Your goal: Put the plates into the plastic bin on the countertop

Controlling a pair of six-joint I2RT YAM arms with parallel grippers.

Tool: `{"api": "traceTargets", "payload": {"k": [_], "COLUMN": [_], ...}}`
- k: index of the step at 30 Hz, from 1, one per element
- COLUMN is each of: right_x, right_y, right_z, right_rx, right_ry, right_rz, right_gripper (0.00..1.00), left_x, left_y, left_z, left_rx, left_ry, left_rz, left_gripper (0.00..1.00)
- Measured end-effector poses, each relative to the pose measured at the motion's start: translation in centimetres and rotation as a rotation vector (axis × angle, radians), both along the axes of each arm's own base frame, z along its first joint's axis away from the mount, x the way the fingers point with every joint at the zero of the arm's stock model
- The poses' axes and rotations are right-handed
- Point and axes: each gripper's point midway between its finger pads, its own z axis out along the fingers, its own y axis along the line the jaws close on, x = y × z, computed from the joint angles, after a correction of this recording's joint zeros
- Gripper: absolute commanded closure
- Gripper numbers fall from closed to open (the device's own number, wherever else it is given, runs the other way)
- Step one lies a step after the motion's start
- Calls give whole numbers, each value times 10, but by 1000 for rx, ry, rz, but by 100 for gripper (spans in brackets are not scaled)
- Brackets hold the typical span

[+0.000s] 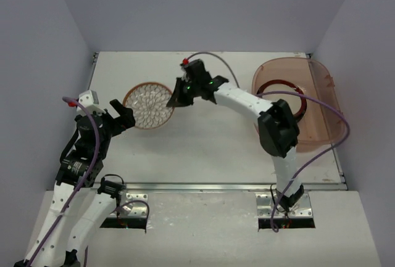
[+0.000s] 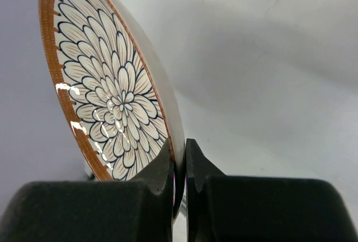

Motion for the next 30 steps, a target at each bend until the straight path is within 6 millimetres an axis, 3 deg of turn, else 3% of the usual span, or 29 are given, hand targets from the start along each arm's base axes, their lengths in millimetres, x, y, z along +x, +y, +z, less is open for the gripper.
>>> {"api": "traceTargets", "payload": {"k": [4, 7, 11, 15, 19, 22, 30], "right_x": [66, 89, 71, 38, 4, -11, -4], "right_y": [-84, -193, -358, -463, -517, -545, -549], "right_z": [95, 144, 164, 150, 110, 81, 42], "right_rx": [86, 121, 96, 60, 87, 60, 54], "right_ry": [-143, -243, -291, -270, -142, -50, 42], "right_rz": [-179, -380, -737, -1015, -1160, -1259, -1260], "right_gripper": [100, 100, 100, 100, 100, 100, 100], "left_x": [2, 5, 9, 11, 11, 11, 13], "left_y": [-2, -3, -6, -9, -13, -15, -18], "left_z": [-16, -17, -15, -14, -15, -15, -18], "left_rx": [-3, -7, -14, -15, -14, -13, -6], "left_ry": [24, 22, 7, 4, 6, 9, 21], "left_rz": [-2, -6, -19, -27, -43, -53, -63], "left_gripper": [0, 0, 0, 0, 0, 0, 0]}}
